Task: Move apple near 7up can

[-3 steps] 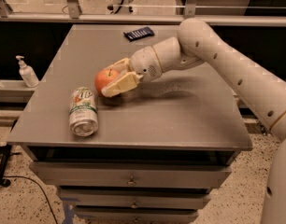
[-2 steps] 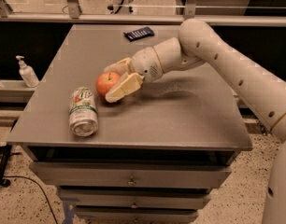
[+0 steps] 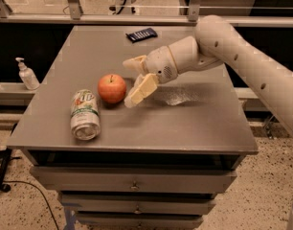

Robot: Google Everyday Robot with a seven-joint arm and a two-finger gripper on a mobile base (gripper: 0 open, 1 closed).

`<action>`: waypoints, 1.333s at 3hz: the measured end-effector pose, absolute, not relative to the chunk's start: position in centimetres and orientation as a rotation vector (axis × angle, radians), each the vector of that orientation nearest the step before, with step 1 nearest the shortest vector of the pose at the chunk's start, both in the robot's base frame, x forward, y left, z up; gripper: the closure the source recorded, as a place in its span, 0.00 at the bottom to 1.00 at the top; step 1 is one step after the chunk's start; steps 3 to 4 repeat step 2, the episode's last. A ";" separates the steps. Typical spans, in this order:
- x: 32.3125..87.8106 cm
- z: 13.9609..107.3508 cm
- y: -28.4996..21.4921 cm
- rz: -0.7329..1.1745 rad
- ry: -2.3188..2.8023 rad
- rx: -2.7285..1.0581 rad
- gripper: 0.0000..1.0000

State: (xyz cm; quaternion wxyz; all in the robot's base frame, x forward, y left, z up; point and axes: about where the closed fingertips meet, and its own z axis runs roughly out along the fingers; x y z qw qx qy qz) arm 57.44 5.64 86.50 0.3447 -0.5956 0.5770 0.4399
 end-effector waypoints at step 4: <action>58.1 92.1 -8.0 0.693 1.702 -1.275 0.00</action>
Offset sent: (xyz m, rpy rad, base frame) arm 0.0210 -0.2826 0.1228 -0.1344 -0.3250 -0.9295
